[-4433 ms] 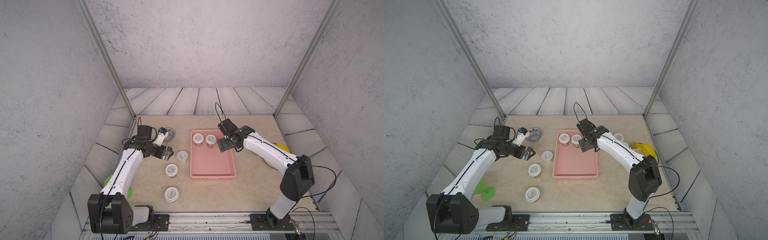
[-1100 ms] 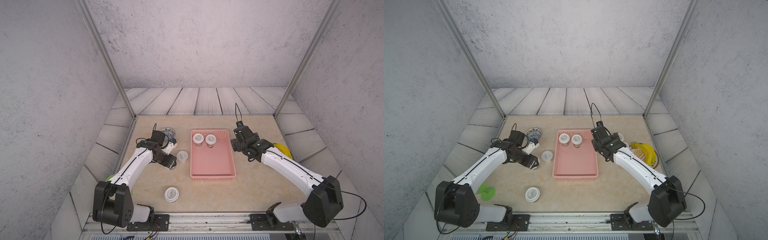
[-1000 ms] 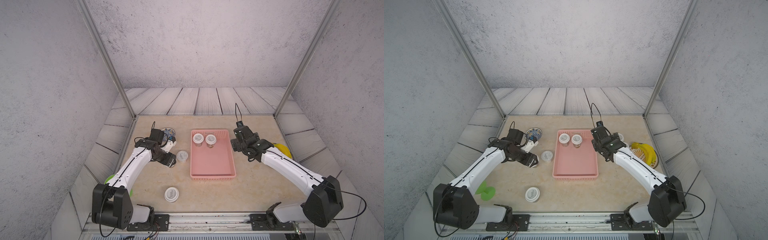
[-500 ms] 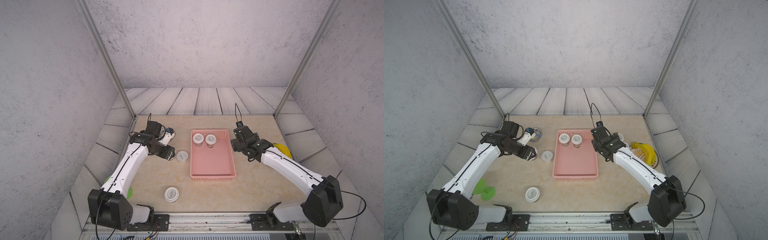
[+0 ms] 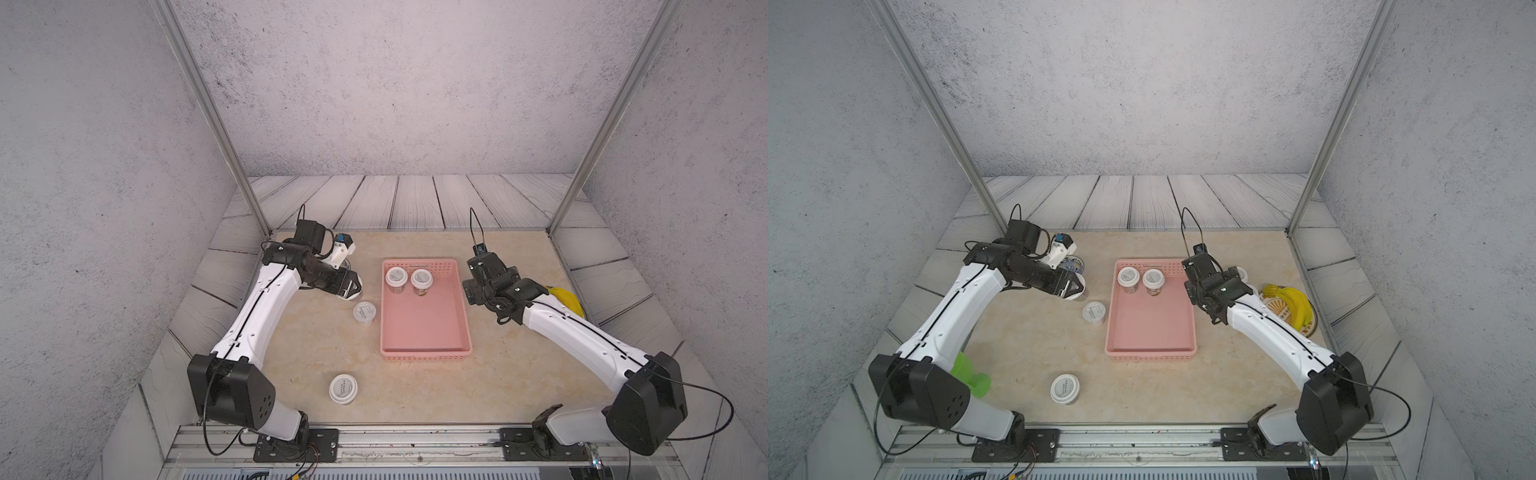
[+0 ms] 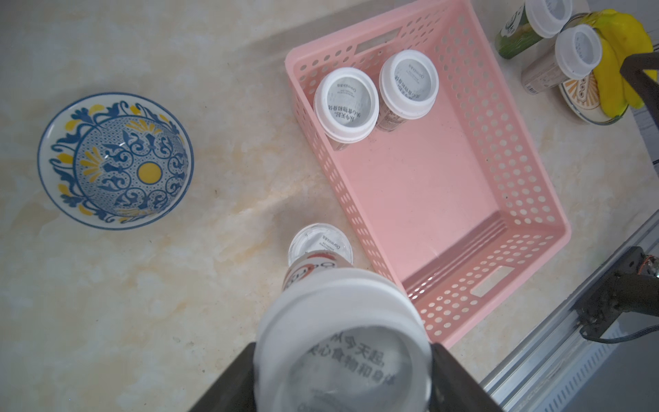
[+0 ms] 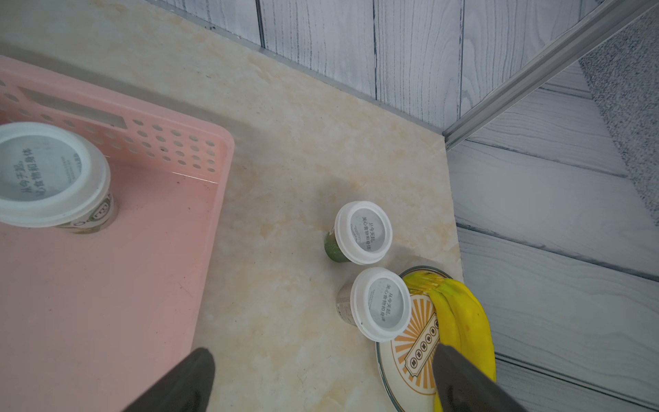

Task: Put the yogurt in the basket
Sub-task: Pick up the yogurt from the center of the board, then place the yogurt in the basket.

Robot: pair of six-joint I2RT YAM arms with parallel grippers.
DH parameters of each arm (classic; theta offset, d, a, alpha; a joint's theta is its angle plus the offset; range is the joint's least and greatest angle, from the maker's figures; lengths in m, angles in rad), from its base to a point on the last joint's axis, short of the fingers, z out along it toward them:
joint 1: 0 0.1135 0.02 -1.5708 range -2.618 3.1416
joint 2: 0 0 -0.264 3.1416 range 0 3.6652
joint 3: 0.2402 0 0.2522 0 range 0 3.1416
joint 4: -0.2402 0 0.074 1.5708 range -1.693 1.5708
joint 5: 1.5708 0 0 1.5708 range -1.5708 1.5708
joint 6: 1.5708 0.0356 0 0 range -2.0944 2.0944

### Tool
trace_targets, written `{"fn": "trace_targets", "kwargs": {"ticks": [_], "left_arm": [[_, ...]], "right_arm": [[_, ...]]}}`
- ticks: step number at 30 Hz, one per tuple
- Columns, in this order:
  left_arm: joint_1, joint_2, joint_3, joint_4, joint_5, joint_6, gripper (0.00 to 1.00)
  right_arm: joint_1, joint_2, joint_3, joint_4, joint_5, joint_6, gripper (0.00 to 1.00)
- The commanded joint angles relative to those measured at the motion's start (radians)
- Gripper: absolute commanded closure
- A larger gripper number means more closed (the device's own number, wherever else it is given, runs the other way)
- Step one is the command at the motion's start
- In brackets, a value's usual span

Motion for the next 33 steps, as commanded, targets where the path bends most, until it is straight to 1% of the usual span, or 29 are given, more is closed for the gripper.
{"fn": "trace_targets", "kwargs": {"ticks": [1,11,14,21,26,33], "left_arm": [[-0.024,0.043,0.061,-0.024,0.055,-0.038,0.32],[-0.136,0.208,0.196,-0.032,0.036,-0.058,0.33],[-0.180,0.256,0.234,-0.043,0.014,-0.055,0.34],[-0.265,0.357,0.307,-0.059,-0.012,-0.049,0.34],[-0.305,0.443,0.370,-0.073,-0.031,-0.047,0.35],[-0.339,0.559,0.465,-0.104,-0.061,-0.045,0.35]], "right_arm": [[-0.005,-0.046,0.003,-0.031,0.039,0.018,0.00],[-0.006,-0.089,-0.027,-0.036,0.075,0.024,0.00],[-0.009,-0.086,-0.030,-0.036,0.091,0.027,0.00],[-0.023,-0.083,-0.031,-0.034,0.082,0.032,0.00],[-0.027,-0.083,-0.034,-0.033,0.076,0.035,0.00],[-0.032,-0.082,-0.038,-0.028,0.065,0.037,0.00]]}}
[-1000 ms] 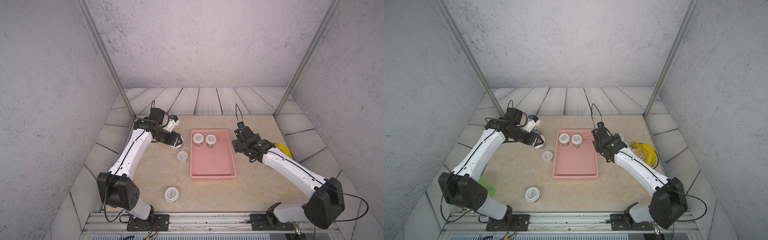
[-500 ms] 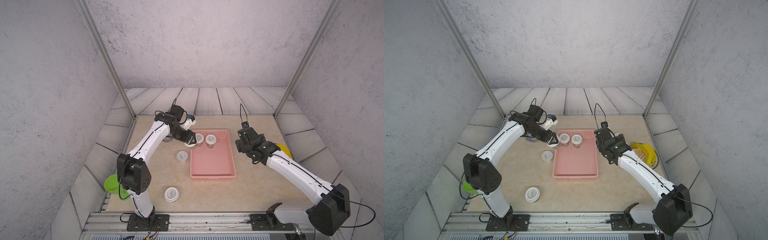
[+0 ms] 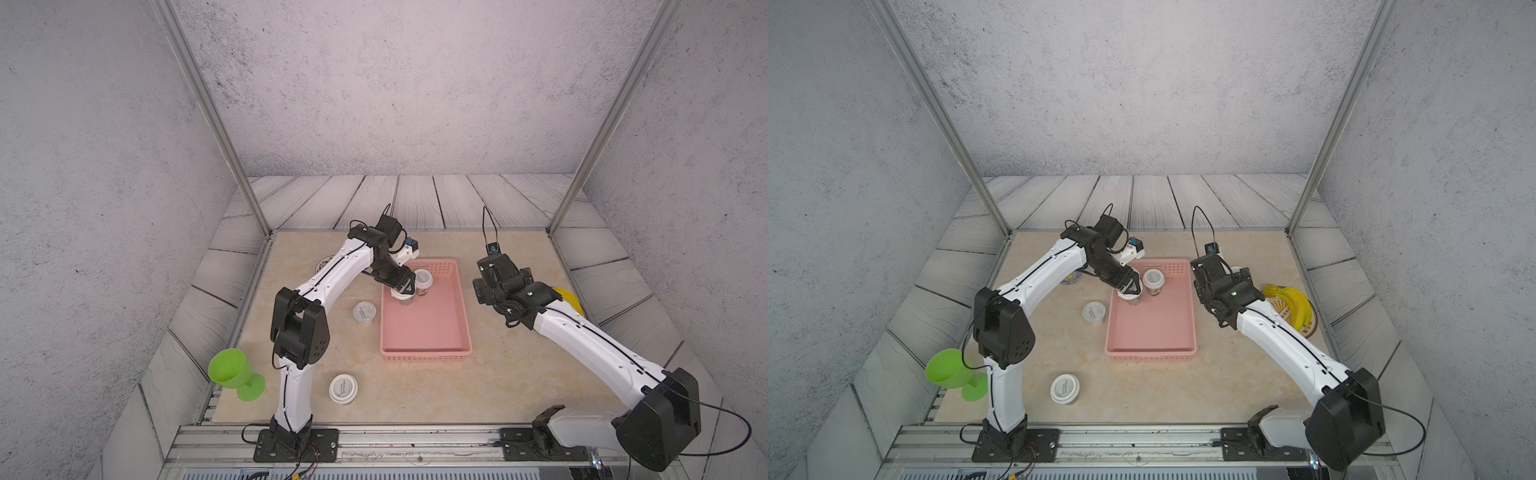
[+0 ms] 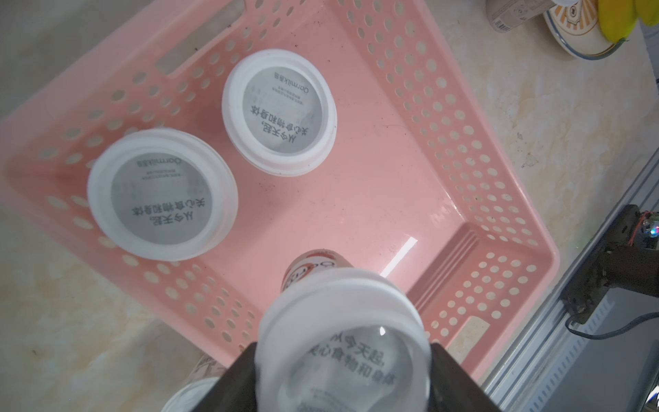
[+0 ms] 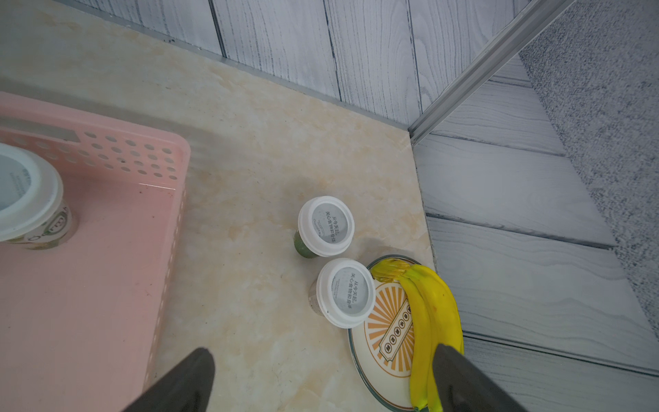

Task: Put the yogurt in the basket
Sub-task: Place the yogurt in the basket.

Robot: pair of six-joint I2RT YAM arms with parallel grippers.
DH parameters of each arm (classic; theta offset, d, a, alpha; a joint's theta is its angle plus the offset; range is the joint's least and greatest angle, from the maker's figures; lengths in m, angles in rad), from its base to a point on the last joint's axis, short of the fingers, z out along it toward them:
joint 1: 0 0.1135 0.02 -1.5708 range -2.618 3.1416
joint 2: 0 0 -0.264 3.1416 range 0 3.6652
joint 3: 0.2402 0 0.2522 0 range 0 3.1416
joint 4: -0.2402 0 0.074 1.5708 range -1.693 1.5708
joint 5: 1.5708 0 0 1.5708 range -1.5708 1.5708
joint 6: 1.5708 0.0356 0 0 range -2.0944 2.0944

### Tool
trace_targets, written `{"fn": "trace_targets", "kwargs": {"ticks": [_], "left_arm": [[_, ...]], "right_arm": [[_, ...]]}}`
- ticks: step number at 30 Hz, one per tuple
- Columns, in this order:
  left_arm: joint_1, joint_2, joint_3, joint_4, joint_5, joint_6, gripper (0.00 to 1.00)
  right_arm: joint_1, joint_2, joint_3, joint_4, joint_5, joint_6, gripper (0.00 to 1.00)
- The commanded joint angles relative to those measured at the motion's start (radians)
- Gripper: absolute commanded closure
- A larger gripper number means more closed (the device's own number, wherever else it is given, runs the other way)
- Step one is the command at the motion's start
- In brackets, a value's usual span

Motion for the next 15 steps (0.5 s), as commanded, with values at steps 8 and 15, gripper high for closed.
{"fn": "trace_targets", "kwargs": {"ticks": [8,15], "left_arm": [[-0.020,0.101,0.080,-0.056,-0.080,0.010,0.35],[-0.020,0.149,0.077,-0.054,-0.114,0.005,0.35]], "right_arm": [[-0.013,-0.007,-0.016,-0.004,0.002,0.018,0.00],[-0.015,-0.008,-0.017,-0.001,-0.005,0.021,0.00]]}}
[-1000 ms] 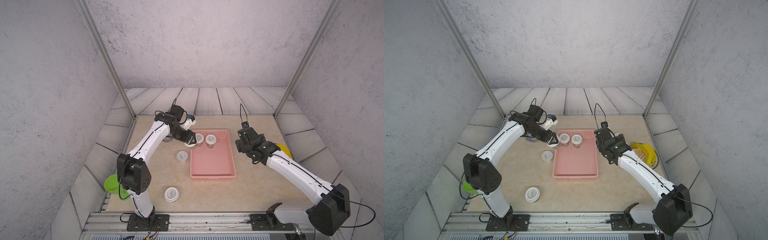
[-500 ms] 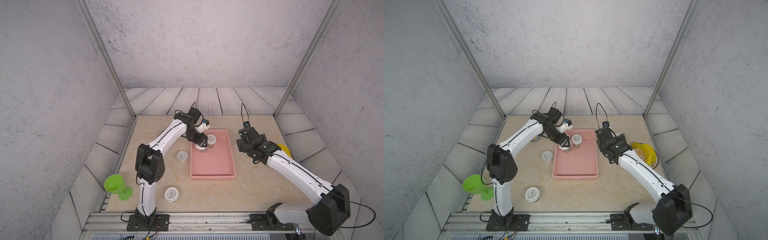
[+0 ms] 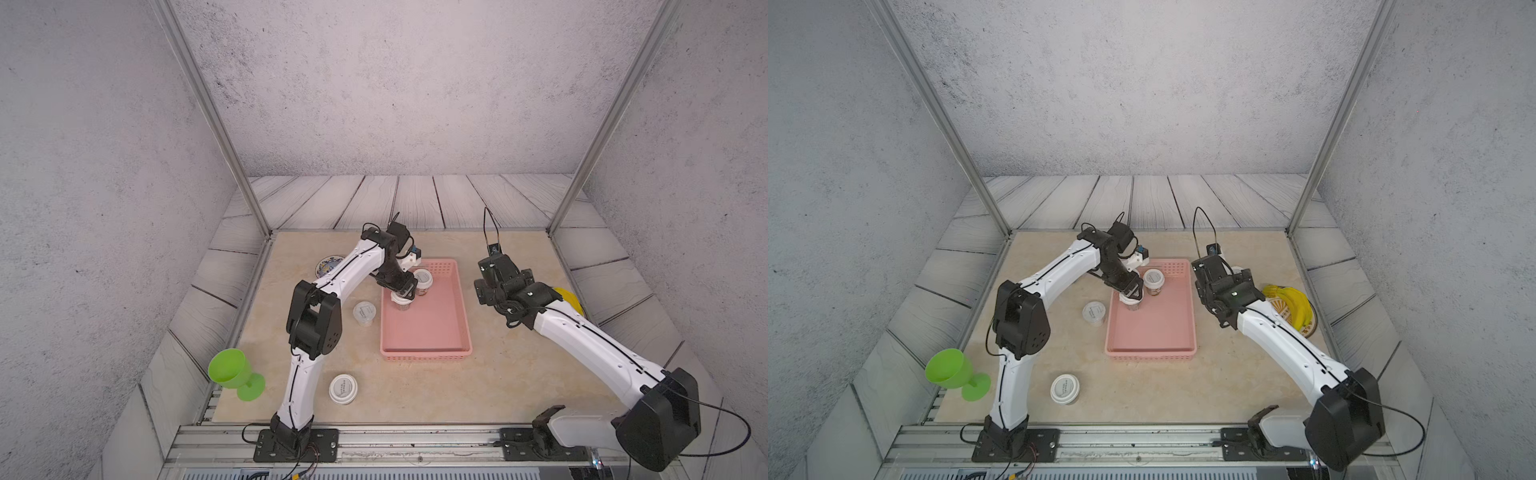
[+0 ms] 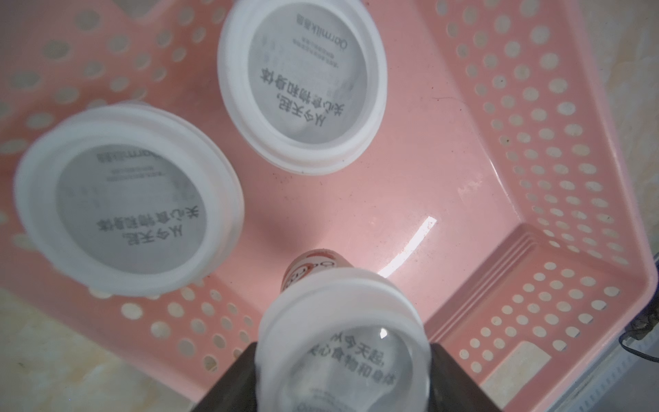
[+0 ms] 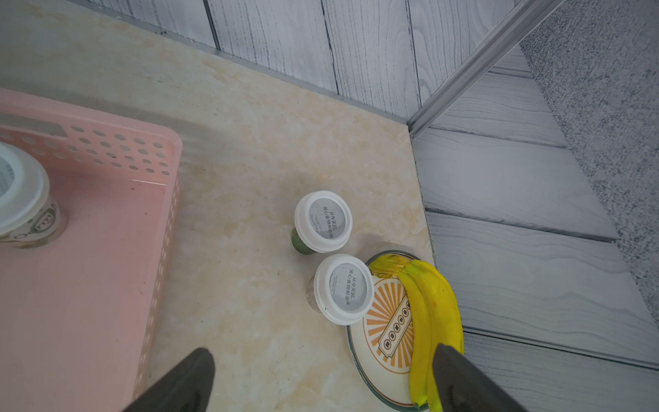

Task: Put the yogurt in the basket
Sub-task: Place the yogurt in the basket.

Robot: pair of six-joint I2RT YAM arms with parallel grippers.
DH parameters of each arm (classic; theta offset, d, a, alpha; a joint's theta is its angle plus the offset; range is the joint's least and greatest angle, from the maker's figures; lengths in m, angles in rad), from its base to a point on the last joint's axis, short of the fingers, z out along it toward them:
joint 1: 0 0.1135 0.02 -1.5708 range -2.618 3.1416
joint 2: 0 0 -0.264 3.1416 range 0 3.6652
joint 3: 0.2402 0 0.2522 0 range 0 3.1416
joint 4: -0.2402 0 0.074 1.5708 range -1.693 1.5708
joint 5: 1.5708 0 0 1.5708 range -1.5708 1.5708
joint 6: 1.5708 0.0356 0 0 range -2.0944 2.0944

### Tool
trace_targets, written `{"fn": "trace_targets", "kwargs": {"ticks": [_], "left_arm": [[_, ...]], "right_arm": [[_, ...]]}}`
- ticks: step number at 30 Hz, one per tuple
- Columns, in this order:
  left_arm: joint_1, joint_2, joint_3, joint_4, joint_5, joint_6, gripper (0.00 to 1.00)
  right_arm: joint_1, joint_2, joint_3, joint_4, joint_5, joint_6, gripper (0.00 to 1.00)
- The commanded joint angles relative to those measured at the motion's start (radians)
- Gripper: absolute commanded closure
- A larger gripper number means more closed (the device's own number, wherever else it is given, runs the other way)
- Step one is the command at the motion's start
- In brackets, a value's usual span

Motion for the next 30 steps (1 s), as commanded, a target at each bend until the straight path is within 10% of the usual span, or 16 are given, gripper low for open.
{"fn": "trace_targets", "kwargs": {"ticks": [1,30], "left_arm": [[-0.003,0.032,0.021,-0.021,-0.032,0.005,0.35],[0.000,0.080,0.015,0.034,-0.100,0.031,0.28]], "right_arm": [[-0.005,-0.008,-0.005,-0.003,-0.002,0.014,0.00],[-0.014,-0.006,-0.008,-0.003,-0.019,0.021,0.00]]}}
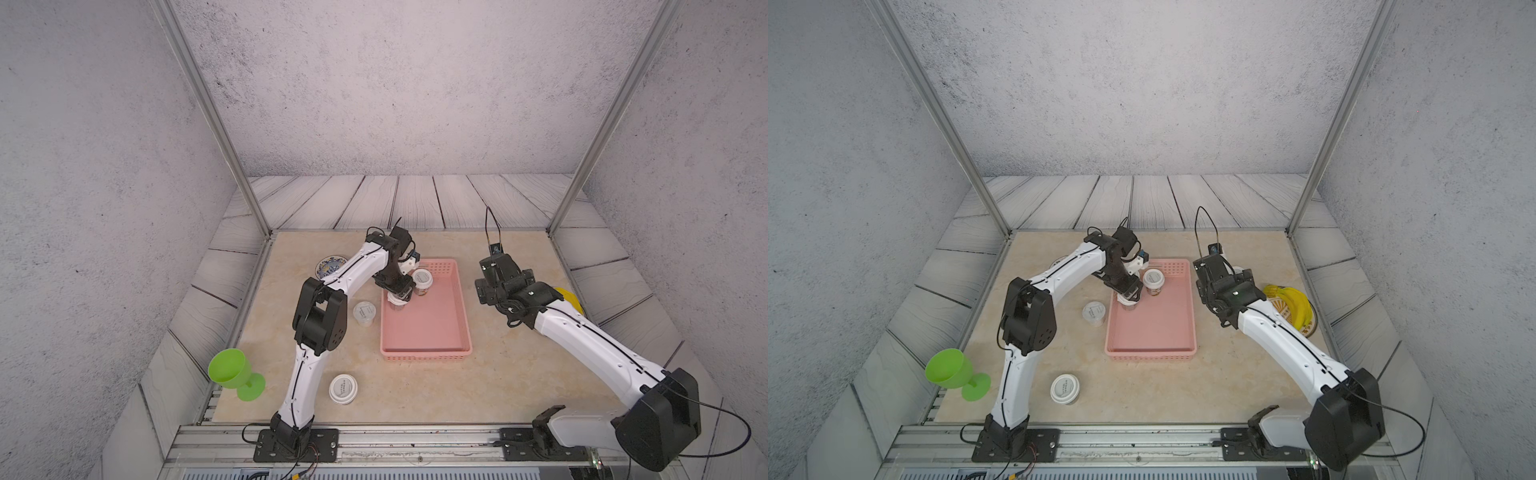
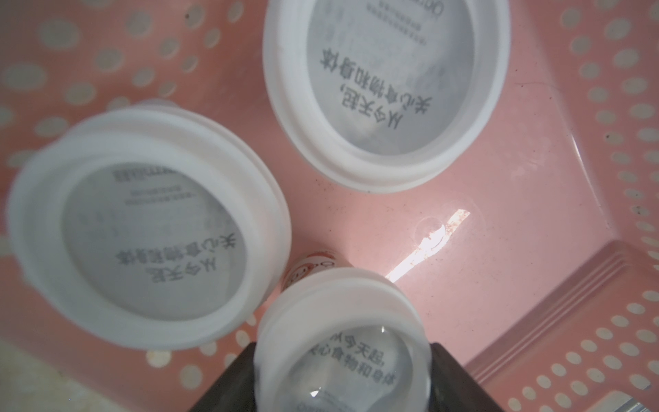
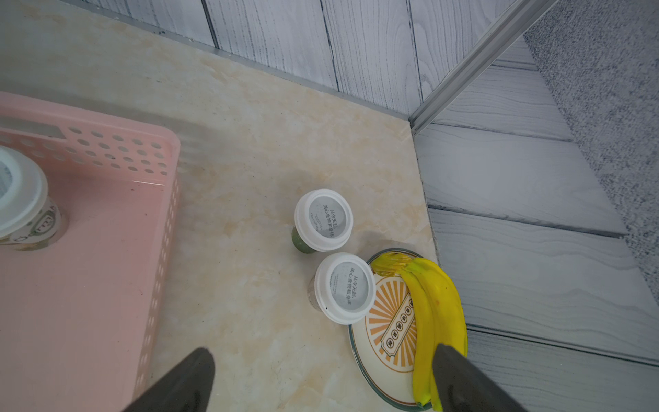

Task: Put the yogurt in the basket
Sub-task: Place the yogurt in the basket.

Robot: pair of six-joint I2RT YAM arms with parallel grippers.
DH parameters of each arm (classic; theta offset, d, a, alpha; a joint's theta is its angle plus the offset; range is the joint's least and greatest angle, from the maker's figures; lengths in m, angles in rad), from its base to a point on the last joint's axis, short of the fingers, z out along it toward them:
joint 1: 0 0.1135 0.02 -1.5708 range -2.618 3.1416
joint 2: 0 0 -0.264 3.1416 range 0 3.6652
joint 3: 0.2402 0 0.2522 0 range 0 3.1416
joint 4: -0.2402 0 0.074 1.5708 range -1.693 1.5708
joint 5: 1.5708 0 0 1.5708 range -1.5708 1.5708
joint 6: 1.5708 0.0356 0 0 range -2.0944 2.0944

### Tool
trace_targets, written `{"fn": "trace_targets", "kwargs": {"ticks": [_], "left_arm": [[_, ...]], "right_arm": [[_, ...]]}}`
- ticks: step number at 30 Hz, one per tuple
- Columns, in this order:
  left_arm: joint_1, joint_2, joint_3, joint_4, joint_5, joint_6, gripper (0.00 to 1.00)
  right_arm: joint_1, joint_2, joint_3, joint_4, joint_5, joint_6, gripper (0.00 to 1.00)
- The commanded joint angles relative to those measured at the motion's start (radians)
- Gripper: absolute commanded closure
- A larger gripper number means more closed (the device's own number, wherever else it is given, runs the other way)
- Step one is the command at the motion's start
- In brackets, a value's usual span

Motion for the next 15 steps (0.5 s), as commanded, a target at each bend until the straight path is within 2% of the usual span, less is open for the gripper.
{"fn": "trace_targets", "kwargs": {"ticks": [1,8,15], "left_arm": [[0.000,0.023,0.015,-0.010,-0.003,0.007,0.27],[0.000,0.009,0.005,-0.015,-0.012,0.005,0.21],[0.000,-0.063,0.004,-0.028,-0.012,0.001,0.15]], "right_arm": [[-0.003,-0.005,-0.007,-0.002,-0.003,0.013,0.00],[-0.005,-0.004,-0.008,-0.001,-0.005,0.013,0.00],[-0.005,-0.006,-0.008,-0.002,-0.004,0.013,0.00]]}}
